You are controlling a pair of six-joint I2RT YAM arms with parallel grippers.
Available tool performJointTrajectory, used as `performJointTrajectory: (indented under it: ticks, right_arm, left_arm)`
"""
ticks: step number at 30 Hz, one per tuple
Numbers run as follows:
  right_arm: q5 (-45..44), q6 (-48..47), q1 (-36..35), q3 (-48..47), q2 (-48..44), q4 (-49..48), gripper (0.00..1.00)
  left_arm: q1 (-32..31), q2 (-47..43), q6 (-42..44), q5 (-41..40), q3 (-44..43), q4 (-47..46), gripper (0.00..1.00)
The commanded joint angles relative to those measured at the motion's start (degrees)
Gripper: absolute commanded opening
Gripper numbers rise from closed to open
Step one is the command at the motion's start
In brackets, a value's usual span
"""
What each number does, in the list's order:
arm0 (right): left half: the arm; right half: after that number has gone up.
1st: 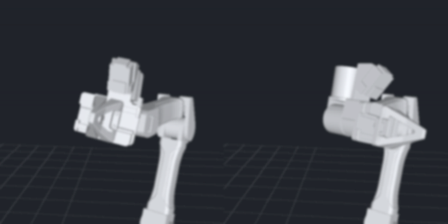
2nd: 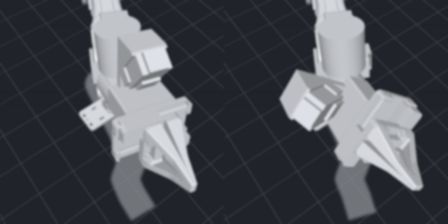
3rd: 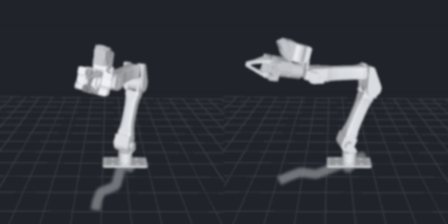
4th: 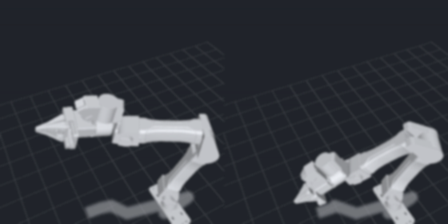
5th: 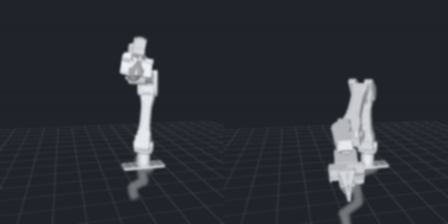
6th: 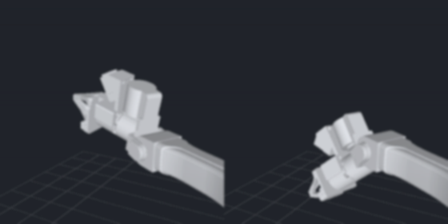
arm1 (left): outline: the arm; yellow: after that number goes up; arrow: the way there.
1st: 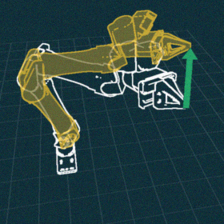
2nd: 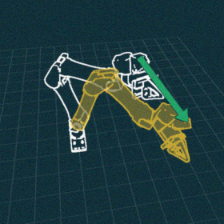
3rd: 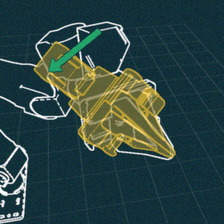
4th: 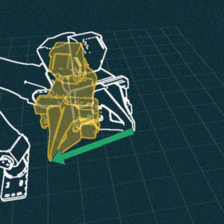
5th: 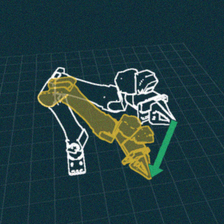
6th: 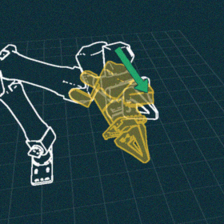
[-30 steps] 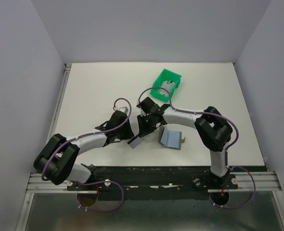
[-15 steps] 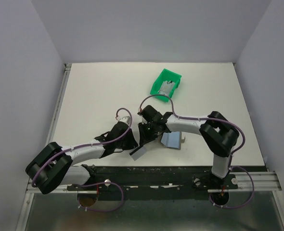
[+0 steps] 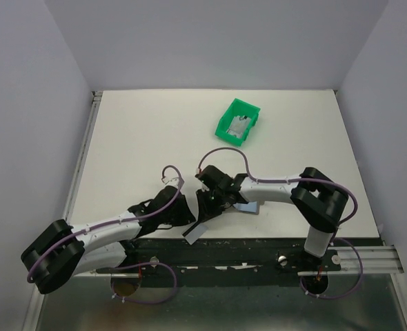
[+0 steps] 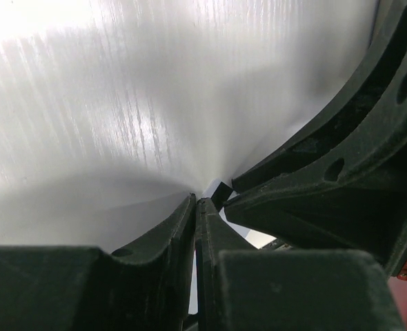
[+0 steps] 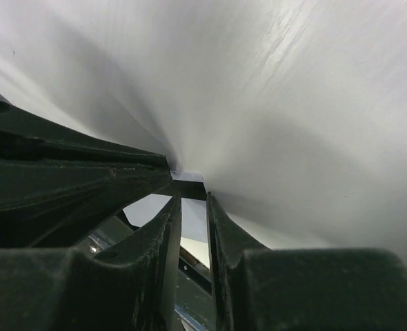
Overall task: Put the credit cards into the card holder
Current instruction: Pick up the credit card from the center of the board.
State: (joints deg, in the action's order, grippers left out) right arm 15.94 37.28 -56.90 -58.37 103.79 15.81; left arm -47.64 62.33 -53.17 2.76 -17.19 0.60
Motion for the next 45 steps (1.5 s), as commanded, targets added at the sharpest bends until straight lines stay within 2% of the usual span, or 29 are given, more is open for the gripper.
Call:
performJointTrajectory:
  ticks: [1, 5, 6, 11, 13, 18, 21, 25, 30, 36, 45]
  right_arm:
    - [-5.0, 1.4, -1.9, 4.1, 2.6, 5.0, 0.31]
    - [-9.9, 3.3, -1.8, 4.6, -2.1, 5.7, 0.31]
    - [-12.9, 5.3, -1.8, 5.8, -7.9, 6.2, 0.33]
    - [-11.3, 14.2, -3.6, 13.9, -17.6, -0.4, 0.45]
    - [-10.7, 18.7, -6.4, 16.3, -18.5, -3.8, 0.49]
    - [-13.3, 28.8, -14.9, 15.1, -15.0, -8.9, 0.5]
    - [-15.7, 33.5, -16.1, 16.3, -14.8, -9.8, 0.51]
    - [-15.6, 39.2, -16.2, 21.8, -14.2, -19.9, 0.53]
    - [-15.7, 40.9, -16.1, 21.9, -10.3, -25.8, 0.53]
    - [-17.4, 42.4, -16.2, 20.8, -6.0, -28.9, 0.54]
    - [-19.6, 42.5, -16.2, 20.5, -5.8, -26.5, 0.54]
  left_arm:
    - [-1.2, -2.1, -2.1, -1.9, 2.4, 5.1, 0.21]
    - [-1.6, -3.2, -2.6, -2.2, 2.9, 5.8, 0.21]
    - [-1.7, -4.1, -2.6, -2.2, 2.9, 6.4, 0.21]
    - [-2.1, -7.3, -2.7, -4.1, 3.2, 9.0, 0.21]
    - [-2.1, -8.9, -2.8, -4.6, 3.6, 9.9, 0.21]
    - [-2.2, -12.4, -2.9, -5.7, 4.0, 11.3, 0.21]
    - [-2.2, -12.6, -2.4, -6.4, 3.1, 12.4, 0.21]
    - [-2.2, -11.4, -1.9, -6.6, 3.0, 11.8, 0.21]
    - [-2.2, -9.8, -2.6, -5.8, 4.7, 9.5, 0.21]
    - [-2.8, -12.2, -4.7, -4.5, 7.6, 8.2, 0.21]
    - [-5.7, -17.6, -9.6, -3.9, 11.4, 9.2, 0.21]
